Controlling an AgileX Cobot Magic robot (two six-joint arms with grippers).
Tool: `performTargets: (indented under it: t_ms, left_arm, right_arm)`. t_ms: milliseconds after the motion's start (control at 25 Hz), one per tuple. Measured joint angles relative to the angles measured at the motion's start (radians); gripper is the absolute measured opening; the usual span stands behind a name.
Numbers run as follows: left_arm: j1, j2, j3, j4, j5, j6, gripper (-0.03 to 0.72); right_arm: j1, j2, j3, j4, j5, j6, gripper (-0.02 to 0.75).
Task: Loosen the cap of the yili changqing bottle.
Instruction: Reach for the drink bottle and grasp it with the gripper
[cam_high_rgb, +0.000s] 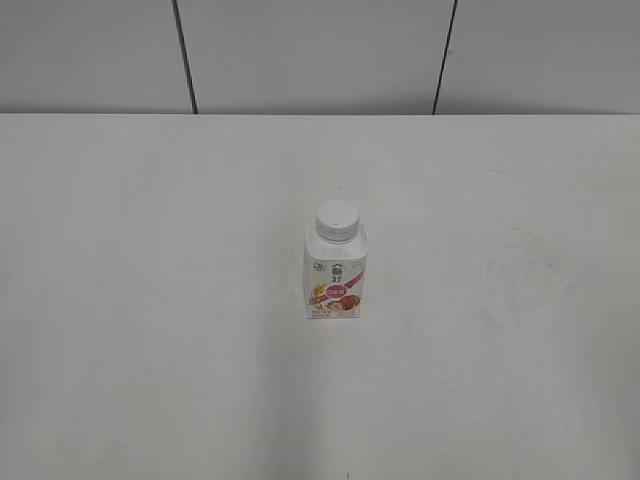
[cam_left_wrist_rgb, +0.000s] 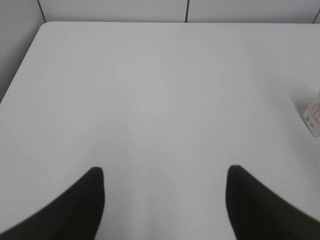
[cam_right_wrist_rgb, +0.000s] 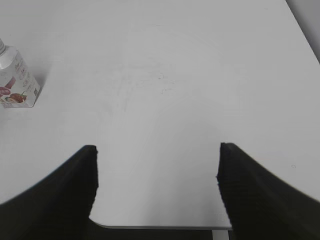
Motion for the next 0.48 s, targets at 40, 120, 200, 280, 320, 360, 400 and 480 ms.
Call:
performTargets:
  t_ms: [40, 120, 200, 280, 320, 360, 400, 480]
  left_arm:
    - [0.0, 0.0, 0.0, 0.0, 0.0, 0.0, 0.47]
    - [0.0, 0.0, 0.0, 0.0, 0.0, 0.0, 0.47]
    - [0.0, 0.0, 0.0, 0.0, 0.0, 0.0, 0.47]
    - [0.0, 0.0, 0.0, 0.0, 0.0, 0.0, 0.47]
    - [0.0, 0.0, 0.0, 0.0, 0.0, 0.0, 0.47]
    - [0.0, 0.0, 0.0, 0.0, 0.0, 0.0, 0.47]
    - [0.0, 0.0, 0.0, 0.0, 0.0, 0.0, 0.47]
    - [0.0, 0.0, 0.0, 0.0, 0.0, 0.0, 0.47]
  right_arm:
    - [0.0, 0.0, 0.0, 0.0, 0.0, 0.0, 0.587]
    - [0.0, 0.0, 0.0, 0.0, 0.0, 0.0, 0.587]
    - [0.0, 0.0, 0.0, 0.0, 0.0, 0.0, 0.587]
    - [0.0, 0.0, 0.0, 0.0, 0.0, 0.0, 0.587]
    - [0.0, 0.0, 0.0, 0.0, 0.0, 0.0, 0.586]
    - [0.0, 0.0, 0.0, 0.0, 0.0, 0.0, 0.586]
    - [0.0, 0.0, 0.0, 0.0, 0.0, 0.0, 0.586]
    - [0.0, 0.0, 0.0, 0.0, 0.0, 0.0, 0.586]
